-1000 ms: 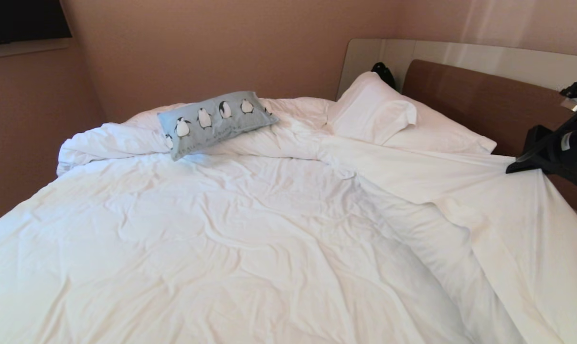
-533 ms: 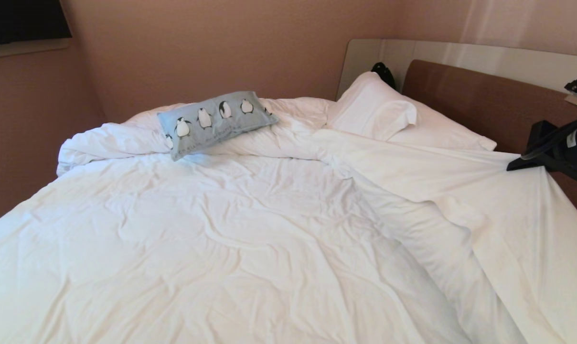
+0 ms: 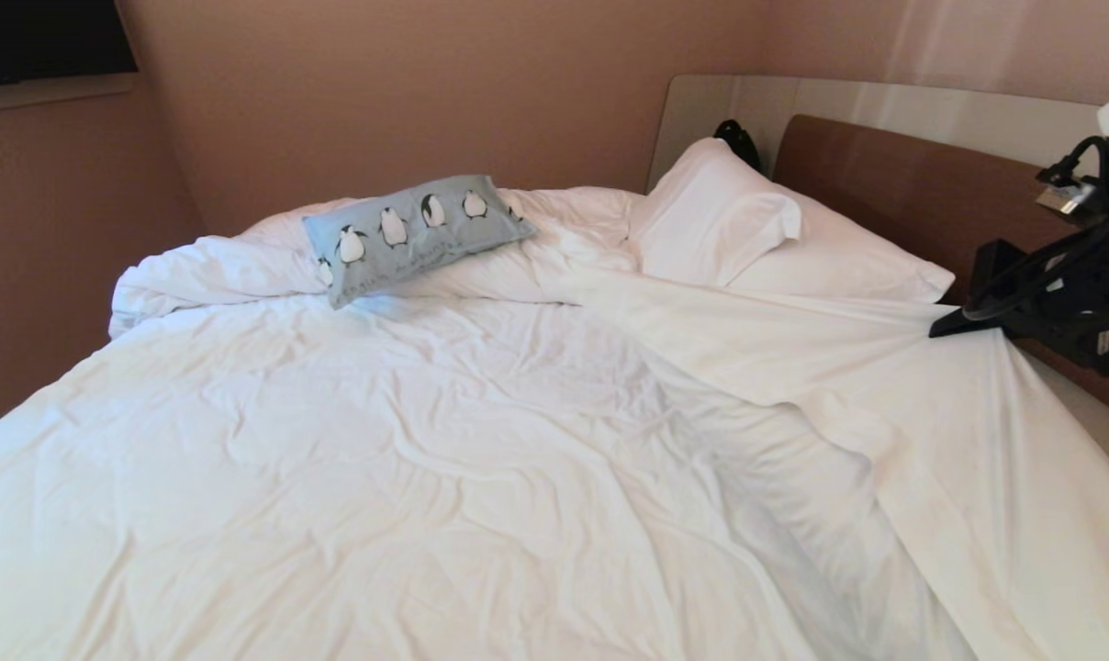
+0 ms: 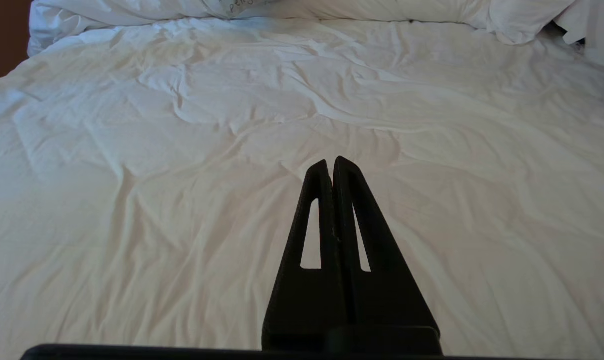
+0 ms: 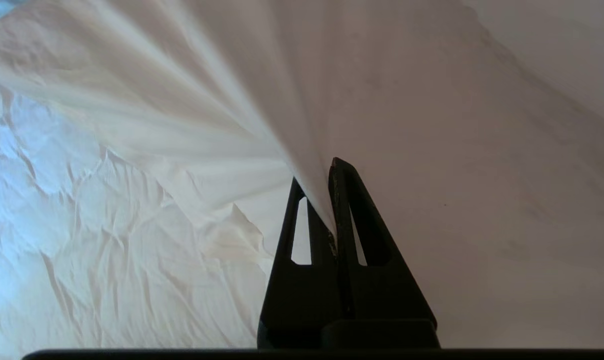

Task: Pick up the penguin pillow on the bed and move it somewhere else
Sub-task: Move to the foot of the bed

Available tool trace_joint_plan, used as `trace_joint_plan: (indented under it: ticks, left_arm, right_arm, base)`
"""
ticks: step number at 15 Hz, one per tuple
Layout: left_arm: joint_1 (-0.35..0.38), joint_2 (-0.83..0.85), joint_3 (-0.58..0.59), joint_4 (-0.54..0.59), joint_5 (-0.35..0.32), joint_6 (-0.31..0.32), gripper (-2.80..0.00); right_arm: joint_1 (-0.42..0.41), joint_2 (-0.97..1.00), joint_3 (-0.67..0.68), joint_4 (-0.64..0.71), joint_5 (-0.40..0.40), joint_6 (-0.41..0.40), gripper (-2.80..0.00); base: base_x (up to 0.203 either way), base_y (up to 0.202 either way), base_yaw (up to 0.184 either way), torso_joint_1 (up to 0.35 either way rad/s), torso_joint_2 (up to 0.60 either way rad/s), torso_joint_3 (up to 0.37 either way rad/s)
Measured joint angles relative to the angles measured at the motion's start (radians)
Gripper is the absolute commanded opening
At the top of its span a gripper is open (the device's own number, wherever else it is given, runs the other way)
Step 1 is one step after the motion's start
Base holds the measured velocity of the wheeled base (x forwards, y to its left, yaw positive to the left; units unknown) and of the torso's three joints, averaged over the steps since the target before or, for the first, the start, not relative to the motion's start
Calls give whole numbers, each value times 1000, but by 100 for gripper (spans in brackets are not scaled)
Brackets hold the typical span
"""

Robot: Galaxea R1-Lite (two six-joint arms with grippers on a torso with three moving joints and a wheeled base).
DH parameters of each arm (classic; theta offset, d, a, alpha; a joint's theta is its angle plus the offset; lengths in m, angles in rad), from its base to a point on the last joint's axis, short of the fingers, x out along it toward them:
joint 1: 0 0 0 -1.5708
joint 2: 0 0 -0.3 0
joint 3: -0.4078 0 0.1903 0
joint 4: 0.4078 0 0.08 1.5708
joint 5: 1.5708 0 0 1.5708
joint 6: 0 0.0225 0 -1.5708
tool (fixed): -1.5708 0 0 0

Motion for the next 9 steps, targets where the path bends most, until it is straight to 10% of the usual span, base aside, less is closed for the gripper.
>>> trace_joint_plan:
  ticks: [9]
  left_arm:
    - [0, 0, 0, 0, 0, 0, -280]
  right_arm:
    - [59, 6, 22, 22, -4, 1, -280]
  base:
    - [0, 0, 0, 0, 0, 0]
